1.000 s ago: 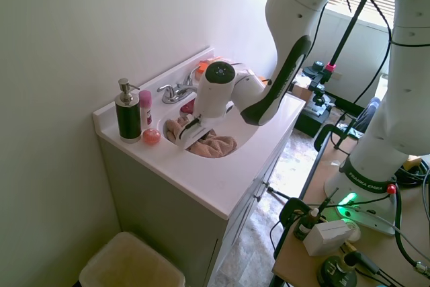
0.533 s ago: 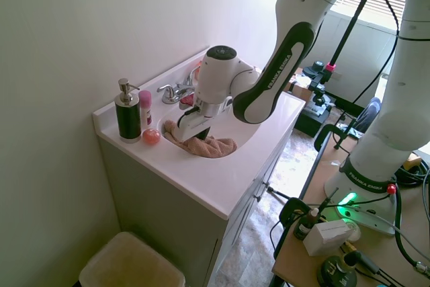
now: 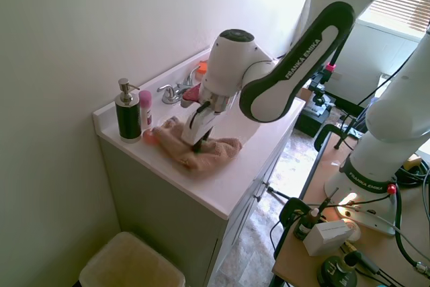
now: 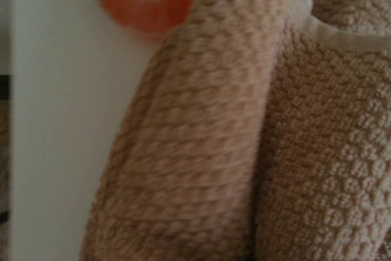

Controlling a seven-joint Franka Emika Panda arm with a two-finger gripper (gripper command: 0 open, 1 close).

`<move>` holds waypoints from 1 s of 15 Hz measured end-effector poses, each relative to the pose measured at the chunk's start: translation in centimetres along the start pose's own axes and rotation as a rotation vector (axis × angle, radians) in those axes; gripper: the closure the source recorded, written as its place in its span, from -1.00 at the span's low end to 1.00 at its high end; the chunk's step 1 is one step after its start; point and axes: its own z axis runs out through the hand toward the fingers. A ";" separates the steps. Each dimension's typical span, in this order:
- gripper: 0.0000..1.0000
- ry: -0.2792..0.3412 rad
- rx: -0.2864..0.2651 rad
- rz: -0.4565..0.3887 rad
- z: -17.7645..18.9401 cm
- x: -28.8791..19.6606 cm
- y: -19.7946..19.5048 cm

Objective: Wipe the sink

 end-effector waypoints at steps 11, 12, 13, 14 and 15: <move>-1.00 -0.096 -0.106 -0.143 -4.5 -4.4 2.7; -1.00 -0.099 -0.110 -0.153 -4.8 -4.7 2.9; -1.00 -0.104 -0.114 -0.162 -5.0 -4.9 3.0; -1.00 -0.103 -0.115 -0.173 -5.2 -5.0 3.0; -1.00 -0.099 -0.116 -0.181 -5.3 -5.0 3.0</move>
